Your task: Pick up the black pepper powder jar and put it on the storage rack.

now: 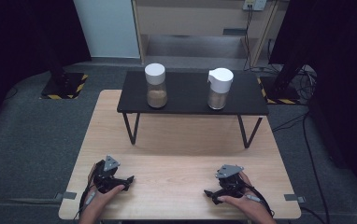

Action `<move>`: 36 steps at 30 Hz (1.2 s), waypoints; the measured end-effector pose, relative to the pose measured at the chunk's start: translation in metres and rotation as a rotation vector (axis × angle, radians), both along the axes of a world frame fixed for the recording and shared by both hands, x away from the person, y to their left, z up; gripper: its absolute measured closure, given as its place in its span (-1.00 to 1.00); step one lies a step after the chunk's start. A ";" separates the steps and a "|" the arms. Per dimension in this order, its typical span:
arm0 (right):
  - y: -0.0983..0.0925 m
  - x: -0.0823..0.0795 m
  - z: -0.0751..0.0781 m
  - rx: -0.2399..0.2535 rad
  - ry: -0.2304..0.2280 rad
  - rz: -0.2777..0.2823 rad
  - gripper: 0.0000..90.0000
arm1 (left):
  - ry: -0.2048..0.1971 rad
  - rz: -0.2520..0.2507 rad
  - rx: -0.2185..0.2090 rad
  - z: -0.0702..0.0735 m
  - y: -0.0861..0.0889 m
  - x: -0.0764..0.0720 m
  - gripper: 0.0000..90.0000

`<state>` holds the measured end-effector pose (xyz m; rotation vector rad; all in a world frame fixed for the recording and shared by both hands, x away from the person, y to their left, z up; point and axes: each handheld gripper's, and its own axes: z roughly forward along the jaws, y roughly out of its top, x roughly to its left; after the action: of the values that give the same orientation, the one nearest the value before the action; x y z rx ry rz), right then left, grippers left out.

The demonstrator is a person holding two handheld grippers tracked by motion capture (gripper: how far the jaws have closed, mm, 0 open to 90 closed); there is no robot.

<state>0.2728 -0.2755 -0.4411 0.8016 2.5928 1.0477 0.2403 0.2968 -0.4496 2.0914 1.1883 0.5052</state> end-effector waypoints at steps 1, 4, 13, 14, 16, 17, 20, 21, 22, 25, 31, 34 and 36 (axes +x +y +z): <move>0.001 0.000 -0.001 0.002 0.001 -0.001 -0.89 | 0.000 0.000 0.000 0.000 0.000 0.000 -1.00; 0.002 0.000 -0.003 0.007 -0.001 -0.005 -0.92 | 0.000 0.000 0.000 0.000 0.000 0.000 -1.00; 0.000 -0.001 -0.007 0.024 -0.005 -0.016 -0.97 | 0.000 0.000 0.000 0.000 0.000 0.000 -1.00; 0.000 -0.002 -0.008 0.028 -0.008 -0.018 -0.97 | 0.000 0.000 0.000 0.000 0.000 0.000 -1.00; -0.001 -0.003 -0.009 0.033 -0.012 -0.020 -0.97 | 0.000 0.000 0.000 0.000 0.000 0.000 -1.00; -0.001 -0.003 -0.009 0.032 -0.012 -0.021 -0.97 | 0.000 0.000 0.000 0.000 0.000 0.000 -1.00; 0.000 -0.004 -0.009 0.032 -0.013 -0.024 -0.98 | 0.000 0.000 0.000 0.000 0.000 0.000 -1.00; 0.000 -0.004 -0.009 0.032 -0.013 -0.025 -0.97 | 0.000 0.000 0.000 0.000 0.000 0.000 -1.00; 0.000 -0.004 -0.009 0.032 -0.013 -0.027 -0.98 | 0.000 0.000 0.000 0.000 0.000 0.000 -1.00; 0.001 -0.005 -0.009 0.032 -0.014 -0.031 -0.98 | 0.000 0.000 0.000 0.000 0.000 0.000 -1.00; 0.001 -0.005 -0.009 0.032 -0.014 -0.035 -0.97 | 0.000 0.000 0.000 0.000 0.000 0.000 -1.00; 0.001 -0.005 -0.009 0.032 -0.014 -0.036 -0.97 | 0.000 0.000 0.000 0.000 0.000 0.000 -1.00; 0.001 -0.005 -0.009 0.032 -0.014 -0.036 -0.97 | 0.000 0.000 0.000 0.000 0.000 0.000 -1.00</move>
<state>0.2674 -0.2741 -0.4503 0.8420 2.5464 1.0840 0.2402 0.2968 -0.4496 2.0917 1.1879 0.5054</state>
